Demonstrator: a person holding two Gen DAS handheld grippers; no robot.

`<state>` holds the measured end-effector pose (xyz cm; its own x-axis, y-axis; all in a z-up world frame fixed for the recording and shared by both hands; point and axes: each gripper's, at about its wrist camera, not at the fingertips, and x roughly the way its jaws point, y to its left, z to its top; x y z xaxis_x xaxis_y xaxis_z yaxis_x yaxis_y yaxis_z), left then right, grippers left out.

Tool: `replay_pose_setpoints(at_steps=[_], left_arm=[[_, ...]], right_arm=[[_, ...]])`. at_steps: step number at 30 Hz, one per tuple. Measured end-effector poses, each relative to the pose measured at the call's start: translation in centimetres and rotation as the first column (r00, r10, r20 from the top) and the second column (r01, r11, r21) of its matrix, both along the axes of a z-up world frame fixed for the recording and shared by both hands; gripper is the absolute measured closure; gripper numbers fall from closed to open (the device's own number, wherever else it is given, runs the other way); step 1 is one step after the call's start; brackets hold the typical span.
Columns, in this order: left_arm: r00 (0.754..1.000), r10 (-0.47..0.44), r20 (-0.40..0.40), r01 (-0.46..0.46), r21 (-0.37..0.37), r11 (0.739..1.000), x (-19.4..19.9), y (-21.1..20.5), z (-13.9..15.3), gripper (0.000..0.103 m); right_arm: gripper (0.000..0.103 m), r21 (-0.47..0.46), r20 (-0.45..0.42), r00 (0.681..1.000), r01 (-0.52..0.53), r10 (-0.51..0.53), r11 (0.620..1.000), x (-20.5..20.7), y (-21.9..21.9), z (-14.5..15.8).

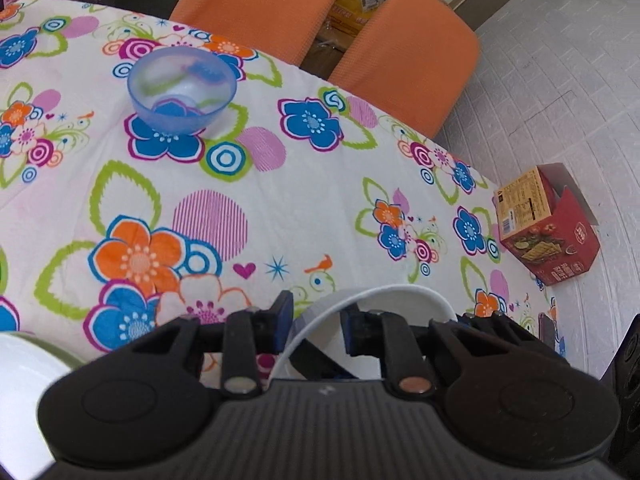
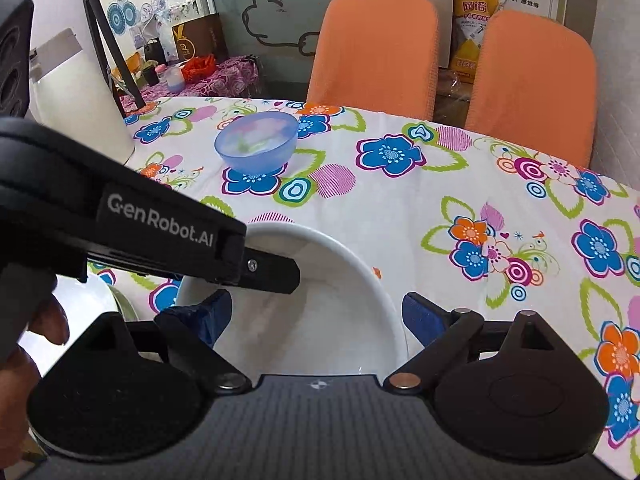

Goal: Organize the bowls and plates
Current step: 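Lift the white bowl with the left tool and carry it toward the steel bowl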

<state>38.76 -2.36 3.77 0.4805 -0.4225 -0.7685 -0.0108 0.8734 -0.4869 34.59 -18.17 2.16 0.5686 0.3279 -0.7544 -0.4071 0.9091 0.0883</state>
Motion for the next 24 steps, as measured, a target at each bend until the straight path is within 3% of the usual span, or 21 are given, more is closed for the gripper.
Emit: replay_pose_setpoints(at_steps=[4, 7, 9, 15, 24], left_arm=[[1.0, -0.001, 0.017, 0.001, 0.001, 1.0, -0.3, -0.3, -0.2, 0.088], [1.0, -0.006, -0.024, 0.006, -0.017, 1.0, 0.8, 0.2, -1.6, 0.088], [1.0, 0.01, -0.014, -0.01, -0.003, 1.0, 1.2, 0.7, -2.1, 0.082], [1.0, -0.015, -0.014, 0.015, 0.013, 1.0, 1.8, 1.9, -2.9, 0.08], [0.995, -0.09, -0.051, 0.09, -0.014, 0.996, 1.4, 1.7, -4.1, 0.077]], right_arm=[[0.023, -0.005, -0.025, 0.999, 0.036, -0.037, 0.999, 0.5, -0.1, -0.9], [0.023, 0.006, -0.032, 0.996, 0.084, -0.084, 0.996, 2.0, -0.9, -1.9], [0.023, -0.011, -0.033, 0.996, 0.087, -0.087, 0.996, 2.8, -1.2, -2.4], [0.022, -0.02, -0.006, 0.994, 0.113, -0.114, 0.993, 2.1, -3.6, -2.8], [0.021, -0.044, -0.076, 0.995, 0.062, -0.066, 0.997, 1.9, -3.1, -4.3]])
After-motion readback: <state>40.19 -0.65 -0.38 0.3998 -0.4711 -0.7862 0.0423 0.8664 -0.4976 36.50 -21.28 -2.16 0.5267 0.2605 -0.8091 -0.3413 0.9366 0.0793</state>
